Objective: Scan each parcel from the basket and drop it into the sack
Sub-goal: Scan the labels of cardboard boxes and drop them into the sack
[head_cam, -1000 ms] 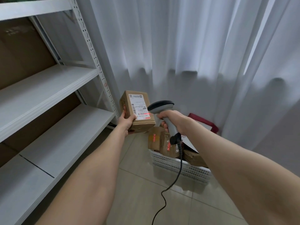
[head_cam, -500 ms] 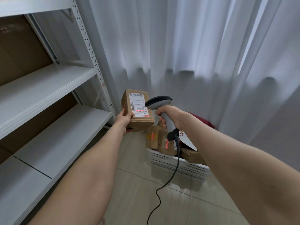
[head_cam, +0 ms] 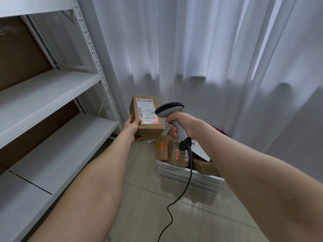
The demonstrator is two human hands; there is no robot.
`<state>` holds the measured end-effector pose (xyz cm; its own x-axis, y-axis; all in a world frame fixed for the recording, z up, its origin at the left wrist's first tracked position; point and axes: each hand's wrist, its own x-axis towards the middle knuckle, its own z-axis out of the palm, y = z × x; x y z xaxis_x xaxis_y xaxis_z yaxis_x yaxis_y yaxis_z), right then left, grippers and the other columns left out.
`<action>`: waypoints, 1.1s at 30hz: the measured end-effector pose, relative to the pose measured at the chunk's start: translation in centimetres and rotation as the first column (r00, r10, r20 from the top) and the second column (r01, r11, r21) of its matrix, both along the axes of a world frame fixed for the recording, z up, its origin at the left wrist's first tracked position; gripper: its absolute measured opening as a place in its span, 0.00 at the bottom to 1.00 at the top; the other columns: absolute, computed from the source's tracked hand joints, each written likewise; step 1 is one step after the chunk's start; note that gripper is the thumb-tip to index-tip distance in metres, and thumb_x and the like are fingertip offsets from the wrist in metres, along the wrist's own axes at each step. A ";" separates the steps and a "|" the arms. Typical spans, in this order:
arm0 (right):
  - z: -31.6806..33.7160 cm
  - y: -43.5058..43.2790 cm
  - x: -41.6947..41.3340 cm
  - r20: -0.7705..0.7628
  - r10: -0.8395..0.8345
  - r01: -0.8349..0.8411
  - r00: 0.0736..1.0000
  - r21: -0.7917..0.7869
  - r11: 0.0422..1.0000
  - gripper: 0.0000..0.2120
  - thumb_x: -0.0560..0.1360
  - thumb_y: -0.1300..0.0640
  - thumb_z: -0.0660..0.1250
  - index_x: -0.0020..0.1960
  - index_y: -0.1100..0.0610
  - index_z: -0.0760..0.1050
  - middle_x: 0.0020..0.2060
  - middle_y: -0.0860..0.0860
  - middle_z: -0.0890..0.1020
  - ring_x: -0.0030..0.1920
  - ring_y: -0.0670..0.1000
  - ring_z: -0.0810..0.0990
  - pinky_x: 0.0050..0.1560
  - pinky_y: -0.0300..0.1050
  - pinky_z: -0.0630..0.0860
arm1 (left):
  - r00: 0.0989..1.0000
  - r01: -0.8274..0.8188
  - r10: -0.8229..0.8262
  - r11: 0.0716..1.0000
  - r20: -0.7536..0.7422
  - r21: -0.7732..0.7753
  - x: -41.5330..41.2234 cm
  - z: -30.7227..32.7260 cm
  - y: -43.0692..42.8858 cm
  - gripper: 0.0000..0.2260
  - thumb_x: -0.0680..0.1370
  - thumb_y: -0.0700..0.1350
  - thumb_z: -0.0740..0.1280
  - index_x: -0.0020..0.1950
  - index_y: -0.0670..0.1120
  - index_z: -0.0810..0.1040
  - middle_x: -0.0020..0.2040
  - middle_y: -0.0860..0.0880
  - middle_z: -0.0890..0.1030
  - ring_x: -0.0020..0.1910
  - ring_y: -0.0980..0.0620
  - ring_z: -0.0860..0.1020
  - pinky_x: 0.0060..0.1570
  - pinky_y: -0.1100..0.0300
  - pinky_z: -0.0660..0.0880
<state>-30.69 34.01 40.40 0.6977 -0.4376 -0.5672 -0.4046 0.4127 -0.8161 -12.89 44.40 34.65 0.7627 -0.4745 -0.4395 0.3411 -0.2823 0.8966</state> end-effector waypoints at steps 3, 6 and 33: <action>0.2 0.1 -0.2 0.004 -0.001 0.001 1.000 0.007 1.000 0.03 0.77 0.59 0.65 0.45 0.58 0.74 0.29 0.50 0.74 0.26 0.45 0.70 0.26 0.36 0.71 | 1.000 0.002 -0.002 1.000 0.006 0.001 -0.2 0.0 -0.1 0.22 0.79 0.48 0.64 0.72 0.62 0.65 0.57 0.46 0.77 0.52 0.44 0.76 0.45 0.44 0.79; 0.3 0.1 -0.4 0.005 0.002 -0.002 1.000 0.000 1.000 0.03 0.76 0.59 0.65 0.45 0.59 0.74 0.28 0.50 0.74 0.25 0.45 0.70 0.25 0.36 0.71 | 1.000 0.015 -0.015 1.000 0.009 0.003 -0.3 -0.1 -0.1 0.22 0.79 0.48 0.64 0.72 0.61 0.65 0.58 0.45 0.77 0.53 0.43 0.76 0.47 0.43 0.79; 0.1 -0.3 -0.8 0.018 -0.040 0.041 0.999 -0.039 0.998 0.03 0.76 0.59 0.66 0.45 0.57 0.73 0.28 0.51 0.74 0.25 0.46 0.70 0.26 0.37 0.72 | 1.000 0.002 -0.002 0.999 -0.008 0.052 -0.1 -1.1 -1.4 0.23 0.77 0.47 0.67 0.71 0.50 0.66 0.62 0.43 0.74 0.53 0.43 0.74 0.40 0.46 0.79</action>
<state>-31.48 33.66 40.46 0.6883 -0.4877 -0.5370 -0.3739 0.3959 -0.8387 -12.96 43.01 33.59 0.7581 -0.4523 -0.4698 0.3475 -0.3294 0.8779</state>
